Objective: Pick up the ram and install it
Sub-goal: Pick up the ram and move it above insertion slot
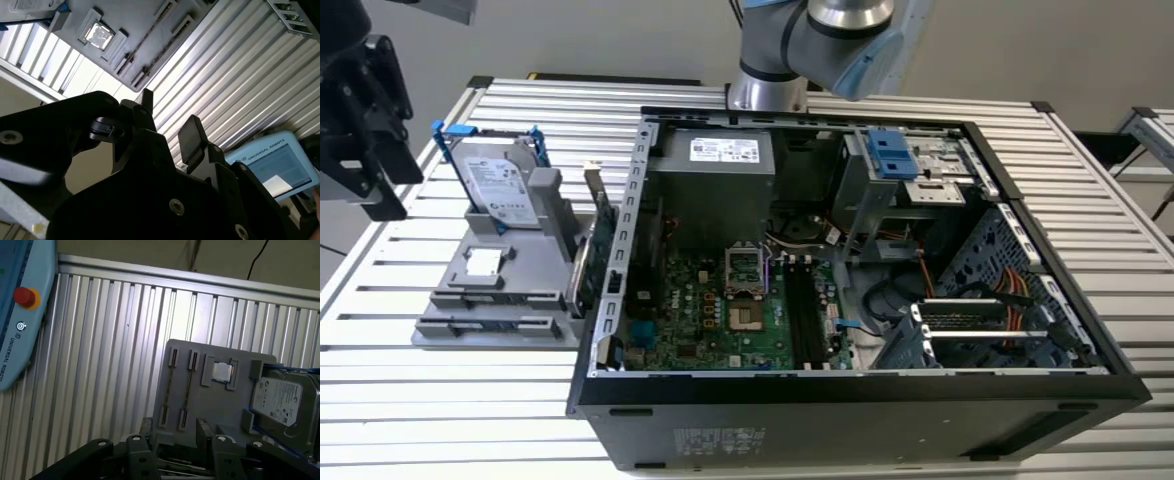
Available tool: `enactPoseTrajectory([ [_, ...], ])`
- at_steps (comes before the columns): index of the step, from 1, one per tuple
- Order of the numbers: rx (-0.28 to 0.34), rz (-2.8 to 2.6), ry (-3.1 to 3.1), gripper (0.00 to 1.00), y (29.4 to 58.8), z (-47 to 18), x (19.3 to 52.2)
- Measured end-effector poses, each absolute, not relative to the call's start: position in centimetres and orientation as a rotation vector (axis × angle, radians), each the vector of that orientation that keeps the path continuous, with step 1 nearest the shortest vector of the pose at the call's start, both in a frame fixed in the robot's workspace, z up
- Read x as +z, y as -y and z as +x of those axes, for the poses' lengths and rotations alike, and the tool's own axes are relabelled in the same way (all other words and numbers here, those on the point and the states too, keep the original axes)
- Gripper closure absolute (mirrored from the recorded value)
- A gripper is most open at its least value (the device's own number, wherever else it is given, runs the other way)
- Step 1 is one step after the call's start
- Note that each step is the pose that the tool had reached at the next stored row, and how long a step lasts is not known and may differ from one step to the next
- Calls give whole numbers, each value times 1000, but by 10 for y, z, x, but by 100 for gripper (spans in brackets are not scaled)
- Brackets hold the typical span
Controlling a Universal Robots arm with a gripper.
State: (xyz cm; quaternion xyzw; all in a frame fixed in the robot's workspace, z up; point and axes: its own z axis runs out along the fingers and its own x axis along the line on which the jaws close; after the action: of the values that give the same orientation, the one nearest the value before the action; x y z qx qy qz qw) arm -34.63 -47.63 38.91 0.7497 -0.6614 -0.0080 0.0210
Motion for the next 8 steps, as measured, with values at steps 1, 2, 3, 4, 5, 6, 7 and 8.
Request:
enactPoseTrajectory([
  [1,-25,2316,2059,0,476,-346,389],
  [2,-25,2310,2067,0,476,-346,388],
  [3,-25,2304,2074,0,476,-346,387],
  [4,-26,2299,2080,0,476,-346,387],
  [5,-26,2295,2083,0,476,-346,386],
  [6,-26,2293,2086,0,476,-346,386],
  [7,-26,2290,2090,0,476,-346,385],
  [8,-27,2288,2092,0,476,-346,384],
])
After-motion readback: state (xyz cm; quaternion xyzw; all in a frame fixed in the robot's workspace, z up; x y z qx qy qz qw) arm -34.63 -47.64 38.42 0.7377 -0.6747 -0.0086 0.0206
